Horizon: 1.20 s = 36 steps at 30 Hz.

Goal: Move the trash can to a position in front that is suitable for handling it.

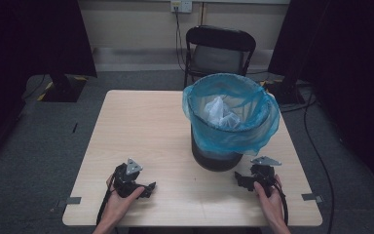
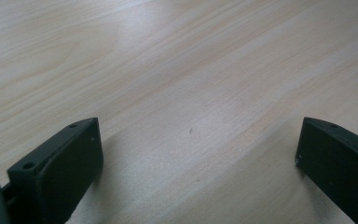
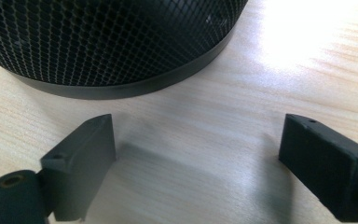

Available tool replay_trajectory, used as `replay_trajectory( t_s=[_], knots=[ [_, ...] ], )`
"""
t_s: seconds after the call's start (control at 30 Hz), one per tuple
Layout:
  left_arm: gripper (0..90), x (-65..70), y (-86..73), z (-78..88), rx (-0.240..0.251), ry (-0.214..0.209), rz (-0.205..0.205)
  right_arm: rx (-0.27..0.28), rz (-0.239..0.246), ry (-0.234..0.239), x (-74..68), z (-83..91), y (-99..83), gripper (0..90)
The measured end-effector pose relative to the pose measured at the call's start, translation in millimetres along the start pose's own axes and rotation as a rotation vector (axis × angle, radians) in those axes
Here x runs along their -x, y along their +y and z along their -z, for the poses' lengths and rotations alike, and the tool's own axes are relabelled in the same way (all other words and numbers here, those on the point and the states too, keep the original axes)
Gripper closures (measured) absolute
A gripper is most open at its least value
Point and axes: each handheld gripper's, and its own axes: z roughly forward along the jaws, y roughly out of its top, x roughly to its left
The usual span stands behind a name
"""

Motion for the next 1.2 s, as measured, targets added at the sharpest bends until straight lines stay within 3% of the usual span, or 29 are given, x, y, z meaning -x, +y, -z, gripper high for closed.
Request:
replay_trajectory(
  t_s=[0.07, 0.17, 0.2, 0.23, 0.3, 0.33, 0.43, 0.47, 0.57, 0.67, 0.73, 0.83, 0.93, 1.07, 1.13, 1.2],
  knots=[
    [0.3, 0.5, 0.1, 0.4, 0.001, 0.000, -0.005, -0.002, -0.004, -0.003, -1.0, 1.0, -0.8, 8.9],
    [13.8, 1.9, 0.3, 2.4, 0.023, -0.009, -0.011, -0.005, 0.008, 0.013, 0.1, 3.9, -2.9, 10.5],
    [13.8, 2.2, 0.7, 3.9, 0.029, -0.007, -0.016, -0.006, 0.031, 0.038, 1.5, 5.8, -3.2, 14.3],
    [19.9, 2.7, 1.0, 5.0, 0.030, -0.005, -0.024, -0.006, 0.035, 0.051, 2.3, 7.8, -3.4, 16.5],
    [15.9, 3.9, 2.9, 9.9, 0.064, -0.008, -0.010, 0.011, 0.044, 0.120, 4.6, 12.7, -2.4, 15.3],
    [17.6, 3.1, 5.0, 12.2, 0.073, -0.032, -0.004, 0.026, 0.056, 0.133, 4.3, 15.0, -1.9, 15.6],
    [17.6, 4.1, 8.4, 15.2, 0.091, -0.061, 0.009, 0.043, 0.059, 0.151, 3.7, 20.3, 0.4, 15.7],
    [18.0, 5.8, 12.3, 18.3, 0.109, -0.076, 0.002, 0.065, 0.069, 0.176, 4.9, 25.0, 2.5, 15.7],
    [19.1, 8.3, 18.2, 21.5, 0.139, -0.104, 0.010, 0.075, 0.058, 0.191, 6.8, 28.7, 4.7, 15.6],
    [19.2, 11.7, 29.0, 23.2, 0.157, -0.121, -0.010, 0.092, 0.034, 0.218, 13.2, 36.0, 10.2, 16.0],
    [19.3, 11.2, 41.1, 22.9, 0.170, -0.123, -0.012, 0.098, 0.025, 0.187, 18.2, 43.1, 14.6, 23.2],
    [19.3, 10.2, 48.2, 19.6, 0.181, -0.143, 0.009, 0.092, 0.008, 0.193, 21.0, 46.2, 17.3, 24.1],
    [18.0, 9.2, 58.9, 14.7, 0.181, -0.129, -0.013, 0.100, 0.005, 0.191, 26.2, 48.9, 22.2, 27.9],
    [16.1, 4.7, 73.7, 6.4, 0.213, -0.180, 0.021, 0.131, -0.029, 0.166, 35.9, 50.2, 28.9, 32.7],
    [16.0, 4.1, 81.0, 2.4, 0.210, -0.171, 0.009, 0.130, -0.035, 0.171, 37.0, 49.4, 29.6, 32.6],
    [16.5, 3.6, 91.1, -1.4, 0.214, -0.160, -0.027, 0.131, -0.050, 0.216, 42.5, 48.9, 34.3, 31.8]
  ],
)
